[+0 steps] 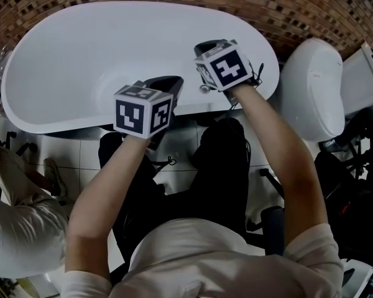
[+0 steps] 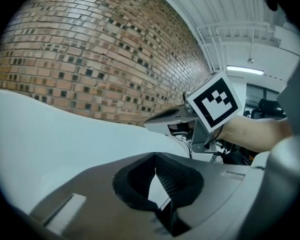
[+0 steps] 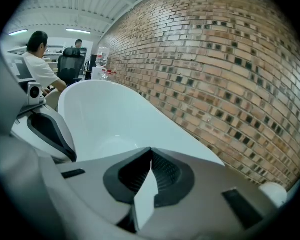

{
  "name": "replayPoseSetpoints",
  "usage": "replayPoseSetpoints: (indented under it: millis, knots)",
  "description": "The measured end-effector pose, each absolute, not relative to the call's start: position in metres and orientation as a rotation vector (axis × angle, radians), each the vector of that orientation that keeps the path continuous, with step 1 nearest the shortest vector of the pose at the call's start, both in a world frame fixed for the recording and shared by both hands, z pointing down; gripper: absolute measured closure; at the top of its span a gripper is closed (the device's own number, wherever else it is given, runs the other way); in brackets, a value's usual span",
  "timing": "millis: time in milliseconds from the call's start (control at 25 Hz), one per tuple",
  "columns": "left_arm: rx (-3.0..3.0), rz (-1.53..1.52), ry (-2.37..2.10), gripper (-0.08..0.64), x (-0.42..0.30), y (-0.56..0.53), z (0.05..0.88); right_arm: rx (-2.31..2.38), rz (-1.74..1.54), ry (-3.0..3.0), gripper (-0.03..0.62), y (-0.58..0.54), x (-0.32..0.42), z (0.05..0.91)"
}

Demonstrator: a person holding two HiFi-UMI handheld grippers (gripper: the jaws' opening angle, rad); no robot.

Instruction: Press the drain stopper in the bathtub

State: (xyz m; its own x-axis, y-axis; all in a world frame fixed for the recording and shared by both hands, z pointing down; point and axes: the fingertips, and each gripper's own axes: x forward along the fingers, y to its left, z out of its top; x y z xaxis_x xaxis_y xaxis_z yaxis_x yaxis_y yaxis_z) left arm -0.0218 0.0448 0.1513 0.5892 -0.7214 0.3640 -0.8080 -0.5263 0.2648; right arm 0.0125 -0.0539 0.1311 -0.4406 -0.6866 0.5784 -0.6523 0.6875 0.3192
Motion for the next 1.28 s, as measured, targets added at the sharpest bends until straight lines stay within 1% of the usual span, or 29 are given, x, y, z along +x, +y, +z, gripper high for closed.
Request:
replayPoseSetpoints:
  millis: [240,560,880,1280]
  knots:
    - [2.428,0.265,-1.249,0.551,-0.026,0.06,0.148,1.034,-0.05,-2.258,0.577,-0.033,0.012,0.125]
    - [2.411,0.237,-1.273,0.551,-0.037,0.075,0.153,1.083,0.022,-2.223,0.577,-0.018,0.045,0.148]
    - [2.395,0.227,-1.304,0.551,-0.044,0.083,0.16,1.121,0.078,-2.281,0.577,-0.007,0.058,0.156]
    - [2.347,0.232,-1.355,0.551,-0.06,0.087,0.185,1.183,0.158,-2.351,0.577,0.002,0.075,0.204]
